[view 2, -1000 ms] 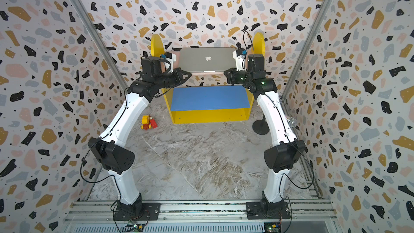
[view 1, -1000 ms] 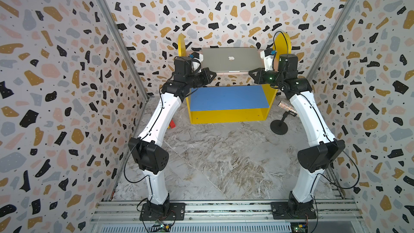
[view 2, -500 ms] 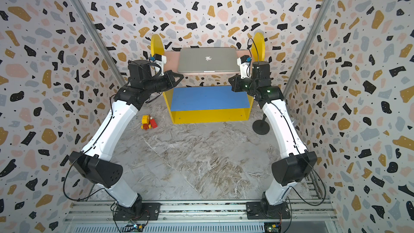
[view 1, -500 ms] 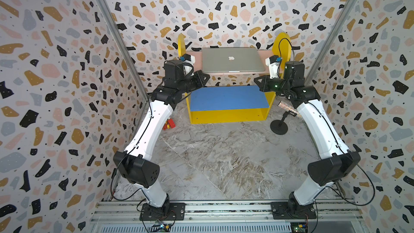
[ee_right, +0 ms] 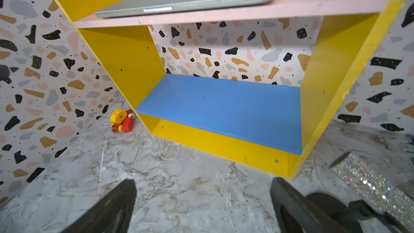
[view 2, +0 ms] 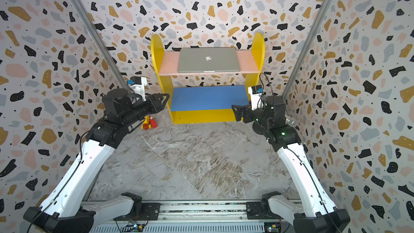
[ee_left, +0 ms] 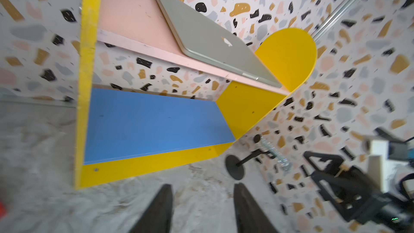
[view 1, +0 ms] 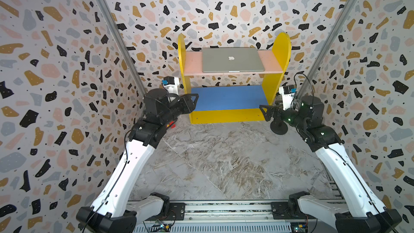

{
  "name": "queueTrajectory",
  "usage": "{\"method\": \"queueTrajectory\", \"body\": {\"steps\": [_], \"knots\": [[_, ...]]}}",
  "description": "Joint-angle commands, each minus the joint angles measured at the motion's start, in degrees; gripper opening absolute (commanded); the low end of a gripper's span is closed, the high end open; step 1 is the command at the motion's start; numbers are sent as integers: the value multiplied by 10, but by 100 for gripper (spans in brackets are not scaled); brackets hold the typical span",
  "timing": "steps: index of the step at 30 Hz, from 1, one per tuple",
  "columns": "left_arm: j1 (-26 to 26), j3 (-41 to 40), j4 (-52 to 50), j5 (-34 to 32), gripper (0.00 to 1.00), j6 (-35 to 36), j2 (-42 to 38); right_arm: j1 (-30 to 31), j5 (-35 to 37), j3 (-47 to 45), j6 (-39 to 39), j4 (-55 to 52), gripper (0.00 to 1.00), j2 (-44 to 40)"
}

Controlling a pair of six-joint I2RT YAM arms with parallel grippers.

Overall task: Close the laptop lid and set it aside
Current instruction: Place the laptop on the shelf, then reset both arms

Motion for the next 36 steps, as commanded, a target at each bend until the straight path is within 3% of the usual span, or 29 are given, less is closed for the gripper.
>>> {"method": "queueTrajectory", "body": {"steps": [1,5,9,13,16,24,30,36], "knots": [[2,-70,65,-68,97,42,-51,0,34,-82,-18,61,100,-57],[1,-176,128,-98,100,98,-117,0,79,-215,-55,128,100,-137],[1,-292,192,-169,100,144,-180,0,128,-344,-104,208,100,-222],[1,-403,253,-237,99,181,-229,-1,265,-418,-106,228,100,-272],[1,-452,262,-287,99,213,-236,0,348,-445,-83,222,100,-273],[4,-543,331,-390,100,258,-220,0,409,-533,-52,285,100,-262],[13,-579,398,-393,100,255,-160,0,442,-578,-58,373,100,-233],[31,-595,446,-386,100,246,-89,-1,451,-591,-84,458,100,-152]]}}
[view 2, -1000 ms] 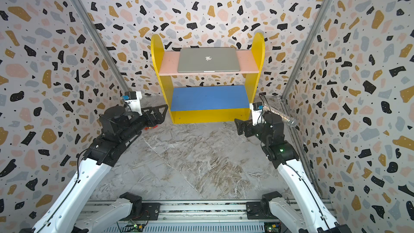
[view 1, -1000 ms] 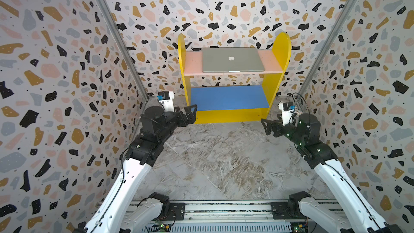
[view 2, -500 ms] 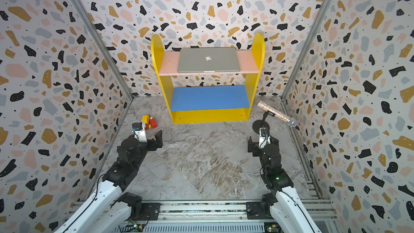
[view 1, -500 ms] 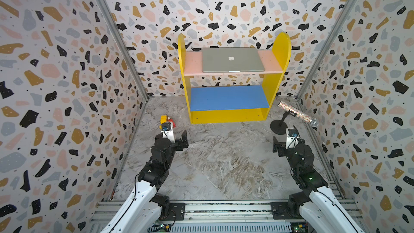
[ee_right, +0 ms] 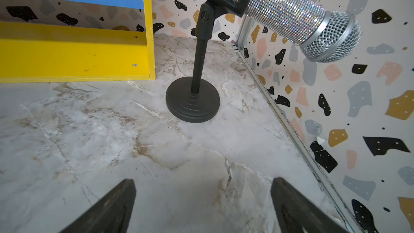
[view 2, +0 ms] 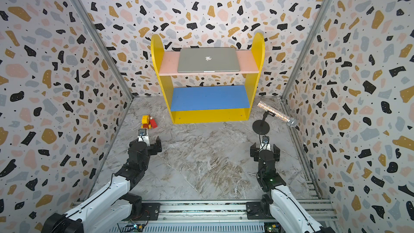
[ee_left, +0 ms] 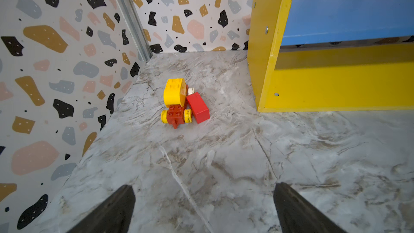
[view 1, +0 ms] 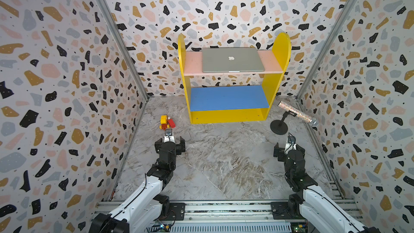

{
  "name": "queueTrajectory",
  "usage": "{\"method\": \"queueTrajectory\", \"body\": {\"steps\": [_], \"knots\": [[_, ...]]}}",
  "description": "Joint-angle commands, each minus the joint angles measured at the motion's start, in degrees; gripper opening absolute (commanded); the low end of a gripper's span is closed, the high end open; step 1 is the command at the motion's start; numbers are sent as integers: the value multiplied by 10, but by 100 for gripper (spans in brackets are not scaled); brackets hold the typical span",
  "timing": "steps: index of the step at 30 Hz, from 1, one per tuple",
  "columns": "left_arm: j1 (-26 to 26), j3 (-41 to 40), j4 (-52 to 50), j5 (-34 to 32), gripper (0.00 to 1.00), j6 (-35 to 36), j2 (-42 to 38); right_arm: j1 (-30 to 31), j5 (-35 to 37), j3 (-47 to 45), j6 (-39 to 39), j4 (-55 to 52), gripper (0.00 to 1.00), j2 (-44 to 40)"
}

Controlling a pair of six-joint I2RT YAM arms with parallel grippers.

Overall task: Close the laptop lid and set it aside
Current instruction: Reset both arms

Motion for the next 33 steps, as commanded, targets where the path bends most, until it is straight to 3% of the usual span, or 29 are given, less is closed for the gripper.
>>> {"method": "queueTrajectory", "body": {"steps": [1,8,17,19,23,25,28,33], "knots": [[14,-11,85,-4,100,-4,31,-1,18,-4,-18,89,100,40],[37,5,164,26,99,34,136,-11,-2,-5,-50,243,100,172],[75,0,336,90,100,57,286,-73,-110,22,-72,383,100,323],[75,21,274,106,100,60,278,-91,-140,20,-64,423,100,365],[78,26,270,118,100,62,282,-114,-190,20,-60,529,100,463],[80,25,274,119,100,62,284,-118,-181,50,-45,407,100,426],[80,27,271,118,99,61,283,-134,-163,117,-21,296,100,435],[80,25,271,117,100,62,280,-137,-161,112,-14,300,100,429]]}}
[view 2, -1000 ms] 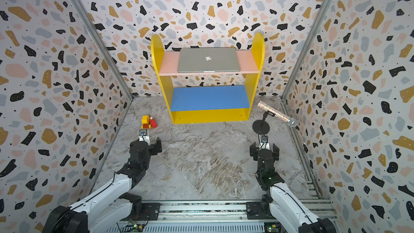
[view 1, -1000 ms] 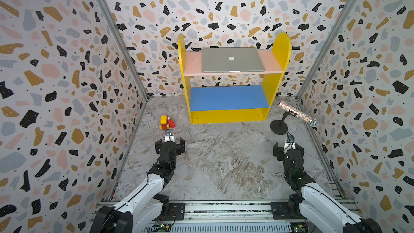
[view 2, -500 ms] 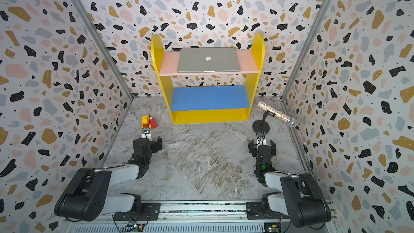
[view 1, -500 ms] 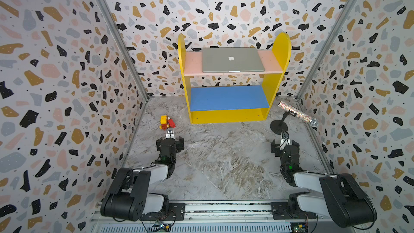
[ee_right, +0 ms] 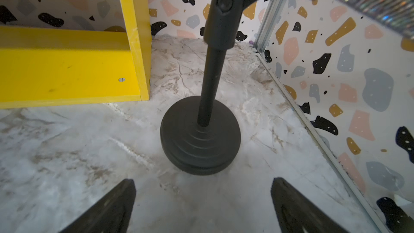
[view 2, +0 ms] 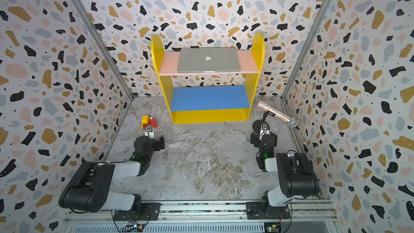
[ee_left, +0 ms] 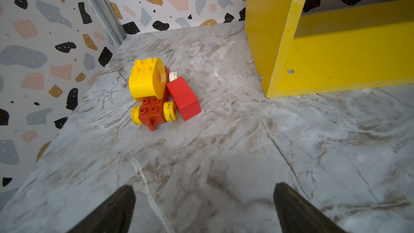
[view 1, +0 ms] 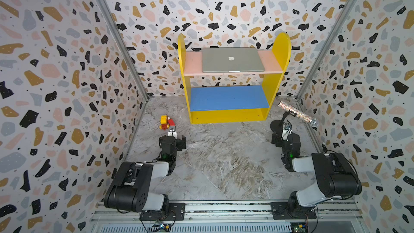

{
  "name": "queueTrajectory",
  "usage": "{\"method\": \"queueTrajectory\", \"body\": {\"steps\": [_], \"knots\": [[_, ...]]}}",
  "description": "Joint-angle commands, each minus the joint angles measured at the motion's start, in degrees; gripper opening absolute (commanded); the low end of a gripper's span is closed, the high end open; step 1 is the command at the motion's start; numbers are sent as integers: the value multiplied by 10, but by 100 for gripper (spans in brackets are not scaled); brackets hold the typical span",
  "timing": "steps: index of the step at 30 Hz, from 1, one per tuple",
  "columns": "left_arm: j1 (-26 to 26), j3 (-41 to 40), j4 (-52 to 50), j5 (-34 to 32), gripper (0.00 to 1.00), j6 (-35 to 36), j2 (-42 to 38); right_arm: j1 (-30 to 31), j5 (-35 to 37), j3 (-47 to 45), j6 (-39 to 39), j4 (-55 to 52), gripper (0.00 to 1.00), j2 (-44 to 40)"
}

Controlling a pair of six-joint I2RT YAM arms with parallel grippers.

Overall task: Close the laptop lid and set it aside
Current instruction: Reset both arms

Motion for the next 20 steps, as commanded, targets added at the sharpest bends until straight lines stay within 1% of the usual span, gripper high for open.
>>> {"method": "queueTrajectory", "body": {"steps": [1,3,5,7,9,12,16,20], "knots": [[3,10,20,6,100,5,-4,-3,-2,-2,12,-18,100,-5],[3,10,20,6,100,5,-4,-2,-1,2,15,-42,100,-14],[3,11,20,6,99,4,-5,-2,-2,-2,12,-21,100,-5],[3,10,20,6,100,5,-5,-3,-1,2,15,-40,100,-12],[3,11,19,7,99,4,-3,-3,-1,0,12,-23,100,-6],[3,13,21,8,100,5,2,-1,-4,7,8,-37,100,-5],[3,16,18,9,100,5,4,-2,-58,25,-10,-67,100,1],[3,10,24,8,100,7,-2,-3,-58,19,-9,-62,100,-6]]}}
